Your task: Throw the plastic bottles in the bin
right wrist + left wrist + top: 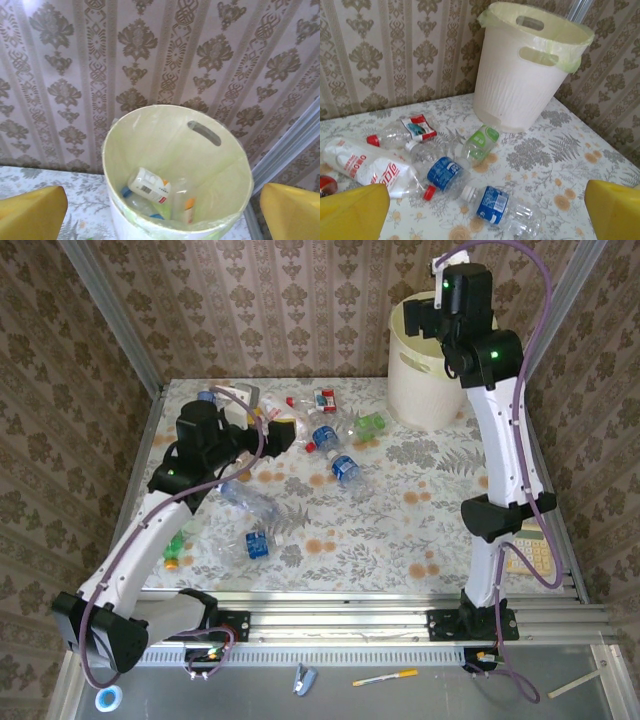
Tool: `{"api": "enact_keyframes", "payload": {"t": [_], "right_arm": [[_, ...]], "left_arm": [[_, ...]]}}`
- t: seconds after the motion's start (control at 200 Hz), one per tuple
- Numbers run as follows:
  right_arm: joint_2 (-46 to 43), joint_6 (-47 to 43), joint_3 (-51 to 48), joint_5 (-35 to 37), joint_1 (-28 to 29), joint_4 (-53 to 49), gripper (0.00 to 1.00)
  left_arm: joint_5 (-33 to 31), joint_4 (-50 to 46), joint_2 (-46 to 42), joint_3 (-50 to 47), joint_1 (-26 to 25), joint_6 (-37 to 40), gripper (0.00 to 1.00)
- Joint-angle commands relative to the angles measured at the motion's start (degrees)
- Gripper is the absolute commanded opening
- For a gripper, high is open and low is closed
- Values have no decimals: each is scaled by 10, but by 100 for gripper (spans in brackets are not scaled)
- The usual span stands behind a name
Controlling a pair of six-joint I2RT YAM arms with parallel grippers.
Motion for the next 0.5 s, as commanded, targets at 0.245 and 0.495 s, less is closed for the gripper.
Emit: {"api": "enact_keyframes", "payload": {"t": [0.245,0.495], "right_arm": [[-29,53,-19,-143,45,-123,100],[-59,42,-171,-171,116,-135,100]], "left_arm": [[-27,-189,2,26,19,-68,100],[-43,-377,6,26,20,-90,100]]}}
